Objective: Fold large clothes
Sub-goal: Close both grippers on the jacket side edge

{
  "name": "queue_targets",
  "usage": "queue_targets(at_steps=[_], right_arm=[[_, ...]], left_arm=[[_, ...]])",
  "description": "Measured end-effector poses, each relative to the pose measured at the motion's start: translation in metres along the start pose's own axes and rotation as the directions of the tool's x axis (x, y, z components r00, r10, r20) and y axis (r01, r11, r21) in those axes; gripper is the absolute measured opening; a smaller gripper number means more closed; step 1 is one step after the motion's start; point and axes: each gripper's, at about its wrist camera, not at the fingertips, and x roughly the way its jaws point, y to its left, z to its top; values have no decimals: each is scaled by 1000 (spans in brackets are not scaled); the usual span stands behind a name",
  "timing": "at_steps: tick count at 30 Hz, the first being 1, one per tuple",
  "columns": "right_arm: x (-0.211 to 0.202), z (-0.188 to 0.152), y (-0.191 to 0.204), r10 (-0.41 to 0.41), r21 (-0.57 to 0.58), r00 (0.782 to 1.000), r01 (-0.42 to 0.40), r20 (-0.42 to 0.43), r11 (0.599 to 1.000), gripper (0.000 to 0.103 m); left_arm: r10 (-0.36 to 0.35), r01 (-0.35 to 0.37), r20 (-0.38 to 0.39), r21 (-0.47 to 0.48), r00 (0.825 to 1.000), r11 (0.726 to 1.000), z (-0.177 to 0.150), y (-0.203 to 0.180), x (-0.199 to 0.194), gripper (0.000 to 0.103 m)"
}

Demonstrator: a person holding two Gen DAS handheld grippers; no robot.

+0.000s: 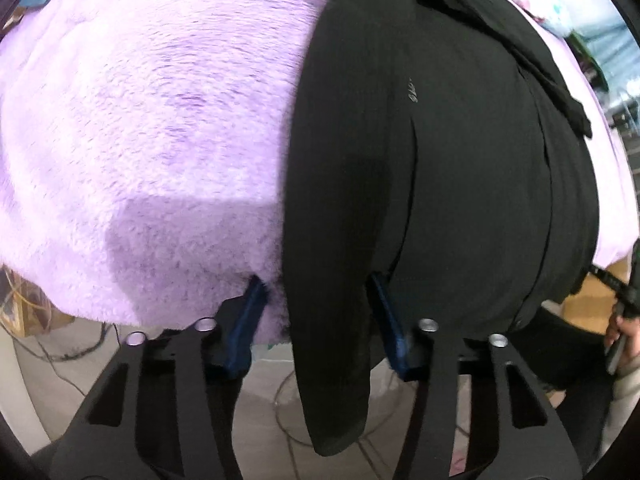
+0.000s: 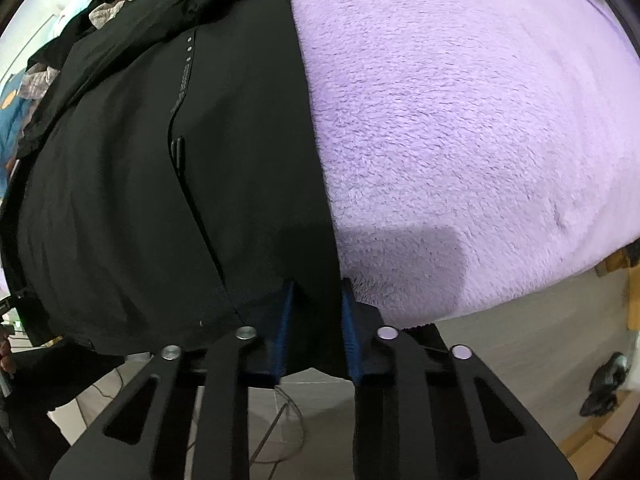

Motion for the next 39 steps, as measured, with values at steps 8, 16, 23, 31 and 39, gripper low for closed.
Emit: queue_targets(at_steps=[8,16,23,31,39], right_arm=[[-7,3,-6,53,11,999,-53,-4,999,4],[-10,2,-6,67,21,998,-67,9,998,4],[-20,6,-29,105,28,994,-105,16,994,4],[-46,5,-40,194,41,978,-197,75,980,4],[-86,11,-38,281,28,950,-287,139,957,4]], left_arm=[[36,-36,-7,18,999,999,4,1,-5,32],[35,-35,-1,22,999,999,7,4,-14,23],[11,-11,-2,14,1000,1000,2,14,-18,17],[-101,101,9,-21,995,995,5,34,-36,4],[-246,249,52,-52,968,967,10,37,-63,3]])
